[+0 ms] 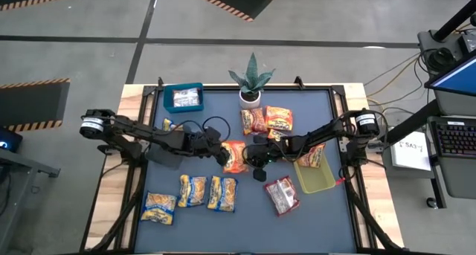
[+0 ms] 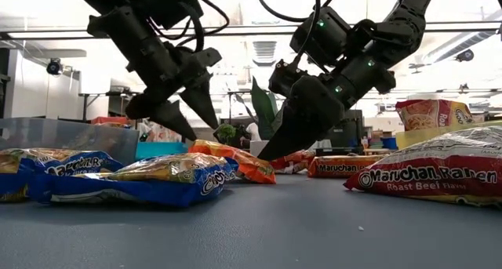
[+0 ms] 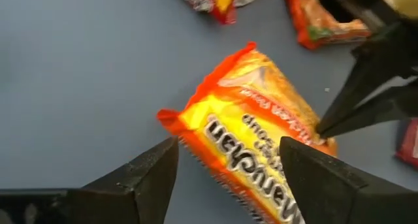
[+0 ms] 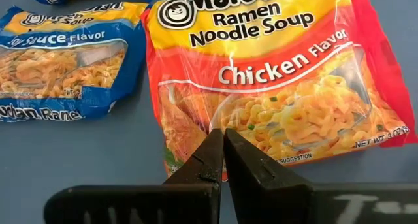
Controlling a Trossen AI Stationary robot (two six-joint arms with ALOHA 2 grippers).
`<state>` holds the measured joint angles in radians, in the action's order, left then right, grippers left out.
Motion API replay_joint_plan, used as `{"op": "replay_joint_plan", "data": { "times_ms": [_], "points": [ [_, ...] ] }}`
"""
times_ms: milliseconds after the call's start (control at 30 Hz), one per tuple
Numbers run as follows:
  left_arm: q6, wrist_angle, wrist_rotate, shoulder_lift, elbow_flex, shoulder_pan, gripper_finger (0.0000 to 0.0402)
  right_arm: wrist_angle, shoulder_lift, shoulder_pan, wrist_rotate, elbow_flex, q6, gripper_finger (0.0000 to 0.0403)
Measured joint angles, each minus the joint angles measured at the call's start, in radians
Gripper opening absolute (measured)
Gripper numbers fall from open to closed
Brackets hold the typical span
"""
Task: Sort Maruchan noodles
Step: Put the orange noodle pack into the blue bin
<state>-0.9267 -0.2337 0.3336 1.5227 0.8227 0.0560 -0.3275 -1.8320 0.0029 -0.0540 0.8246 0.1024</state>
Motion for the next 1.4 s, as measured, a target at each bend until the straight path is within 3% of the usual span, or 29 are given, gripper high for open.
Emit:
{"op": "replay_joint_plan", "data": {
  "times_ms": [367,867,1400],
  "points": [
    [-0.042,0.029,0.001,0.059,0.000,-0.005,0.0324,-0.010,-0.001,0.000,0.002,-0.001,-0.008,0.0009],
    [-0.032,0.182,0.013,0.159,-0.003,-0.004,0.0320,-0.018,-0.001,0.000,0.004,-0.002,-0.008,0.0009],
    [-0.025,0.192,0.038,0.174,-0.005,0.006,0.0310,-0.030,-0.001,0.000,0.004,-0.003,-0.008,0.0009]
  ]
}}
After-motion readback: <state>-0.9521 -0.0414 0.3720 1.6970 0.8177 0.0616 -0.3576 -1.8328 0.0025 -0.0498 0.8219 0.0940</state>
